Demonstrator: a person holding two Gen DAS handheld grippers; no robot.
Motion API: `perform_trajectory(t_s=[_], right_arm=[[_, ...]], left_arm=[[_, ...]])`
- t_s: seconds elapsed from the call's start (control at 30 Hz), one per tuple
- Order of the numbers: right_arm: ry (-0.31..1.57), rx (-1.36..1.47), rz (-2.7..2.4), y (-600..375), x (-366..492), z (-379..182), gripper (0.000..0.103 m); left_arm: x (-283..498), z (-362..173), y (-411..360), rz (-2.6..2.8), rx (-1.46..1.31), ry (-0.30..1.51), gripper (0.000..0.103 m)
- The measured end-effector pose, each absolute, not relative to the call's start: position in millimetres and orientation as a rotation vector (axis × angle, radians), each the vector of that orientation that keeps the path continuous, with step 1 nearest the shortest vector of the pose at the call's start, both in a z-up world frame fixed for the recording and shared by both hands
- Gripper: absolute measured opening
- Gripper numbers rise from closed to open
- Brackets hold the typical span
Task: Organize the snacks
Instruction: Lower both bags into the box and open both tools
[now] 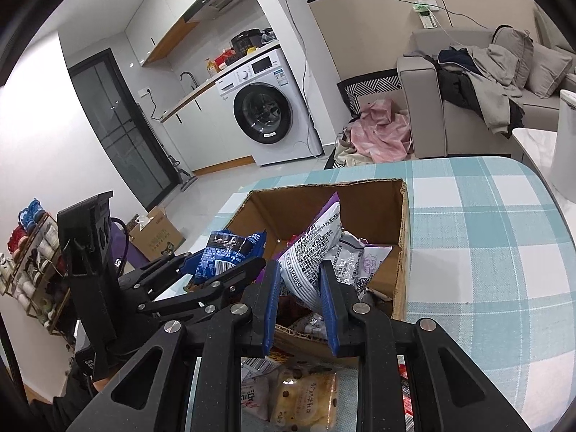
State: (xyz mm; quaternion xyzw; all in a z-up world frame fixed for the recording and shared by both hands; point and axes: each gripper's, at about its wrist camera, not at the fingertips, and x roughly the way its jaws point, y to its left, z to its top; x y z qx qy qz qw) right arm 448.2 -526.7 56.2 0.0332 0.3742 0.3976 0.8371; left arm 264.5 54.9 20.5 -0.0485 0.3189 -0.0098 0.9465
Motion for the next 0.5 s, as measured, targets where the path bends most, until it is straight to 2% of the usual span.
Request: perform_trajectory(t_s=[0.4, 0.47, 0.5], right_arm=[[0.771, 0.028, 0.815, -523, 447, 58, 0.025], [0.755, 0.028, 0.816, -528, 444, 61, 0.037], [0.744, 0.027, 0.813, -530, 442, 62, 0.040]], left_arm=[[263, 20, 52, -0.031, -0.100, 0.673, 0.051], [258, 22, 54, -0.035, -0.107, 0.673, 0.058], [256, 23, 54, -0.035, -0.106, 0.668, 0.064]])
